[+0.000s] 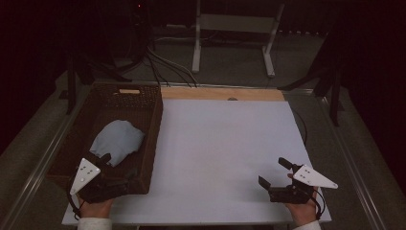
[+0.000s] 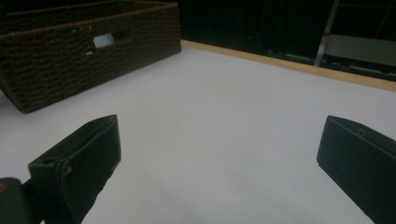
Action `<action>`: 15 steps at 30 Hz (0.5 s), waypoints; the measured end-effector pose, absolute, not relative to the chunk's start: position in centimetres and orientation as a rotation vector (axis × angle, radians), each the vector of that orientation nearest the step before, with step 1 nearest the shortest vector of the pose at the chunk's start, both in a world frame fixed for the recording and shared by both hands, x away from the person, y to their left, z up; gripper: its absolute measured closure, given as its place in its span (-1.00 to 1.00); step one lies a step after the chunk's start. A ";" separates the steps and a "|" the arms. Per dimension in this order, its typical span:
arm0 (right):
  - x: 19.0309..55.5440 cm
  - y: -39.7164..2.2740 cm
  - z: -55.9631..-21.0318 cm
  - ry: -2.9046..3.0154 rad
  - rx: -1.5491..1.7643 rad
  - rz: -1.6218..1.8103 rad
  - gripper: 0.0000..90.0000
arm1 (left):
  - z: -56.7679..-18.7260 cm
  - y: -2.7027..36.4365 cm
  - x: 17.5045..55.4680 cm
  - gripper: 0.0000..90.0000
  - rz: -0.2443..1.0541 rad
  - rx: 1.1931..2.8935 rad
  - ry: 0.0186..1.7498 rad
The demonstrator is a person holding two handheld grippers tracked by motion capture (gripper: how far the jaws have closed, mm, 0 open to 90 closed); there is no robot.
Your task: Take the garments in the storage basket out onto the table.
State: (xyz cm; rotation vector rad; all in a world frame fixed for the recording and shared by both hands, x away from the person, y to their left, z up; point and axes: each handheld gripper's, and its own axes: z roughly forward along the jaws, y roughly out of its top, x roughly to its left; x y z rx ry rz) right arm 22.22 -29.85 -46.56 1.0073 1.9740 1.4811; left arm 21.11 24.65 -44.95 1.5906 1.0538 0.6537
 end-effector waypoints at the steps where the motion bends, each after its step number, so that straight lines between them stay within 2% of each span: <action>1: 22.2 -29.9 -46.5 1.973 1.007 1.484 -1.00 | -44.9 24.7 21.1 -0.99 0.653 1.590 1.049; 15: 21.9 -29.7 -46.5 1.962 1.007 1.483 -1.00 | -44.1 25.2 20.7 -0.99 0.695 1.587 1.022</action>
